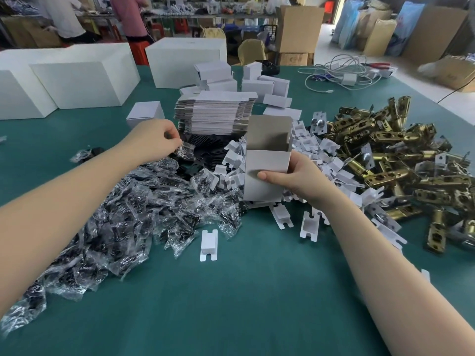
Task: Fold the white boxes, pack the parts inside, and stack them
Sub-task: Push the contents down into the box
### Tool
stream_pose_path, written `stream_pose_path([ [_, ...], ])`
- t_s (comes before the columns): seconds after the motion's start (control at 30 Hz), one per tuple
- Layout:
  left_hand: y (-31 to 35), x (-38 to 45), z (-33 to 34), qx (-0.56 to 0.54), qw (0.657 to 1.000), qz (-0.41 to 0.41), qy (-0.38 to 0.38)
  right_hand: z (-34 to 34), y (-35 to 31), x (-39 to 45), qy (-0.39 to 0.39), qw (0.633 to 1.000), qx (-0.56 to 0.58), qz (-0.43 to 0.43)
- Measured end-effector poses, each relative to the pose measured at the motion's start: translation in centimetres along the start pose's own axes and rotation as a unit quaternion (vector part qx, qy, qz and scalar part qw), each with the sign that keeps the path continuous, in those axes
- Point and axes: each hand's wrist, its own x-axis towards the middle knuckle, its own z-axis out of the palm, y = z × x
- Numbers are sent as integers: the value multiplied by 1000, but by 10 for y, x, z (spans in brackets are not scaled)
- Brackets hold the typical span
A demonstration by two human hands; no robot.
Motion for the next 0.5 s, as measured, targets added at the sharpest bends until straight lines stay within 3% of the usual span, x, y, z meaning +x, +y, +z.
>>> stream_pose_path([
  [0.13,-3,0,1,-146,987,-48,-39,-1,1,0,2,1000,10,-1],
  [0.37,-14,-1,9,-68,995,-41,-56,-2,2,1,-14,999,25,-15],
  [0.5,-14,2,13,-195,971,-117,-72,-3,4,2,-17,999,31,-17],
])
